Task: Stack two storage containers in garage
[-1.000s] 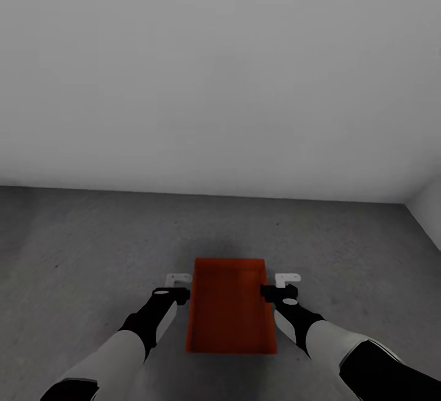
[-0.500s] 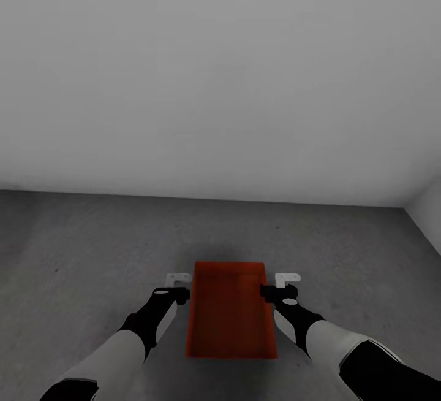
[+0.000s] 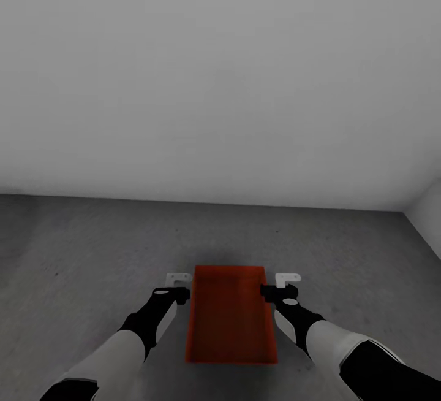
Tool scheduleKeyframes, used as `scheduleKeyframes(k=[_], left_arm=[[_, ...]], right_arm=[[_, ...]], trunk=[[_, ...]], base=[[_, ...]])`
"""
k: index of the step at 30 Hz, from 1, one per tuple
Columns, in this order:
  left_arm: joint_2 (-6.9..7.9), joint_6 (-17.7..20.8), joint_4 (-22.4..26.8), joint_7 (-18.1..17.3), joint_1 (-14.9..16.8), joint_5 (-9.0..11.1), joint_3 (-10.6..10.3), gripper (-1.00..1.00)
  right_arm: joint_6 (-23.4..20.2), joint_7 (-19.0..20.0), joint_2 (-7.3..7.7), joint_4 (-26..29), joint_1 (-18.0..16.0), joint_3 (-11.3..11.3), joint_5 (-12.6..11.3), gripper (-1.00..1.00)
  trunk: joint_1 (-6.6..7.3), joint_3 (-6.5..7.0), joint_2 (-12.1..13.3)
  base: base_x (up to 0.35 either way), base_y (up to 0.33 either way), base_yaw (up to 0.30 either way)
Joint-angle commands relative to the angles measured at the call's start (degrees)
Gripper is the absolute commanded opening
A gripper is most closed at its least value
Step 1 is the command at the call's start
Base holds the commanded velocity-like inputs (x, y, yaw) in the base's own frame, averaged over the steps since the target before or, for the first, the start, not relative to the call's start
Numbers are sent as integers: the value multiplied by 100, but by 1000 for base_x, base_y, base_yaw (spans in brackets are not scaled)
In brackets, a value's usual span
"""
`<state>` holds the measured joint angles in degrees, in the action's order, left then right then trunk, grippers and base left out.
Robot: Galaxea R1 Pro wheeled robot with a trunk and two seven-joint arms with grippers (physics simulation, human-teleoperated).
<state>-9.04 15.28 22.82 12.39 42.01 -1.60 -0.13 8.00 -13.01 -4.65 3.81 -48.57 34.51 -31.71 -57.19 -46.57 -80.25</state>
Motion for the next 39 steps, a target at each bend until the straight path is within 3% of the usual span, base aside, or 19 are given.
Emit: scheduleKeyframes(k=[1,22,39], left_arm=[[-1,36,11,17,0,-16,0,100],[-1,36,12,2,0,-16,2,100],[7,33,-191,-13,0,35,28,100]], right_arm=[[18,-18,-3,-3,-3,51,-54,100],[18,-18,-1,-3,-3,48,-54,100],[-1,-14,-37,-33,-5,64,-20,100]], trunk=[[0,5,-2],[0,187,-2],[0,199,-2]], base=[[0,0,0],[0,0,0],[0,0,0]])
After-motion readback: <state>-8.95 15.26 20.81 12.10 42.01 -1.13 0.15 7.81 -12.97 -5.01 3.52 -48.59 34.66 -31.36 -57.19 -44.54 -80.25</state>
